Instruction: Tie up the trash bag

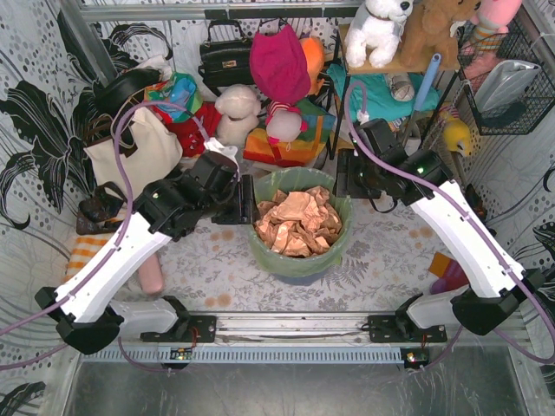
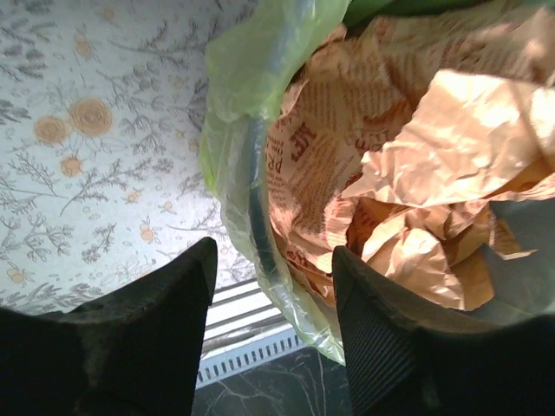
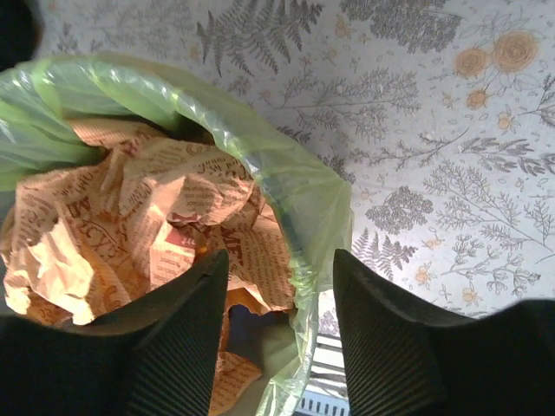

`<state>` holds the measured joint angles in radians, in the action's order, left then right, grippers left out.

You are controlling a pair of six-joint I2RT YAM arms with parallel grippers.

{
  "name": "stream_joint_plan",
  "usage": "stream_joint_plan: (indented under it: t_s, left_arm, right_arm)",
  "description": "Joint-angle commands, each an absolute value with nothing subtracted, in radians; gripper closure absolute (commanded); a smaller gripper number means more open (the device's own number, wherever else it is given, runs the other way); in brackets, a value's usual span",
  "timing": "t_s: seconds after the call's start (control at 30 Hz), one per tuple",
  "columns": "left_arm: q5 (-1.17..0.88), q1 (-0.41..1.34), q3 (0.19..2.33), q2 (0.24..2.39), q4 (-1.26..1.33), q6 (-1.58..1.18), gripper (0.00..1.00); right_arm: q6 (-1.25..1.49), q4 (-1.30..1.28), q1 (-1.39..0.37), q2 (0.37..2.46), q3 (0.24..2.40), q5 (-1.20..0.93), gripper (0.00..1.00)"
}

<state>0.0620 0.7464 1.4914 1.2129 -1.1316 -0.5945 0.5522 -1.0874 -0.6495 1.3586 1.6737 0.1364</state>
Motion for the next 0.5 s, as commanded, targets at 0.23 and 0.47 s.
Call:
stream_joint_plan:
  t_s: [0.23,0.47]
  left_arm:
    - [0.398,0.749,1.538,1.096,-1.091,-0.677,0.23]
    - [0.54,0.737,1.275,0.887,-1.022,-0.834,0.22]
  right_arm:
    - [0.488,-1.076,-0.62,1.35,1.825,0.329,0.19]
    - [0.436,-0.928,-0.366,1.286,1.661,0.084,0.18]
